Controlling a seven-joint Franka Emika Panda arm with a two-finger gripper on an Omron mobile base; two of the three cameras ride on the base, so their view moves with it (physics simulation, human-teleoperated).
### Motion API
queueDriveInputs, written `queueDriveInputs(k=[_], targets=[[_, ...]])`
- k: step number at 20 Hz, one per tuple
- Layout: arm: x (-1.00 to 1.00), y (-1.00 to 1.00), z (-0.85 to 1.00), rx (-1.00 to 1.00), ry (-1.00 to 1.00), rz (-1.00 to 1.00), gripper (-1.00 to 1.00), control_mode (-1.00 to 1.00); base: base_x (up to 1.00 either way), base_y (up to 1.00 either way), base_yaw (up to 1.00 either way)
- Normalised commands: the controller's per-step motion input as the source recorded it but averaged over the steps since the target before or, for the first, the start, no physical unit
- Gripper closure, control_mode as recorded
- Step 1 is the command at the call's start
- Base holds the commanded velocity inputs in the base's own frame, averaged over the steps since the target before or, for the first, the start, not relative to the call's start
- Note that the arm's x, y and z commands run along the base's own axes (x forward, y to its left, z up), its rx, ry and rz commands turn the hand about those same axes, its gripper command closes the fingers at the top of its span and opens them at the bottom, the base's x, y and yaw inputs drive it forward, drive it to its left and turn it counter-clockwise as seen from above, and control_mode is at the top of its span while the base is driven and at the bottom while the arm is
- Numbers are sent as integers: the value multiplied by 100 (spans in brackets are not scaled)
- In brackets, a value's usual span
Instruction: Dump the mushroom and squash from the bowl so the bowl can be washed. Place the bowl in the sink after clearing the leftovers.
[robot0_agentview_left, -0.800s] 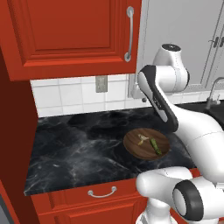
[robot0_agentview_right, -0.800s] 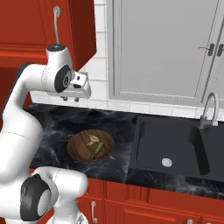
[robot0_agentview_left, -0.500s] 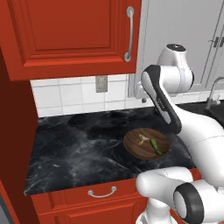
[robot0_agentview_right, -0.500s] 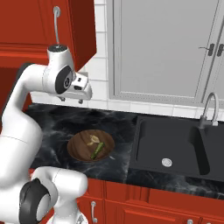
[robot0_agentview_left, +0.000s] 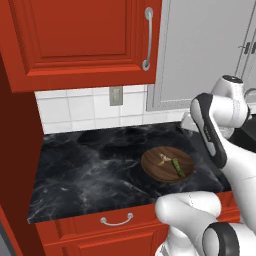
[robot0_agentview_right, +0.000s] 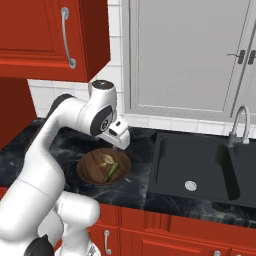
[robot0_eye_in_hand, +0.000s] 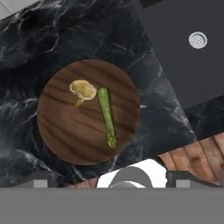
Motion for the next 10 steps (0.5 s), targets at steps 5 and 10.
queueDriveInputs(k=[5,10], targets=[[0,-50,-98,17,19,-29,-100,-100,0,0,0],[7,-5,-54,15,0,-12,-100,-100,0,0,0]])
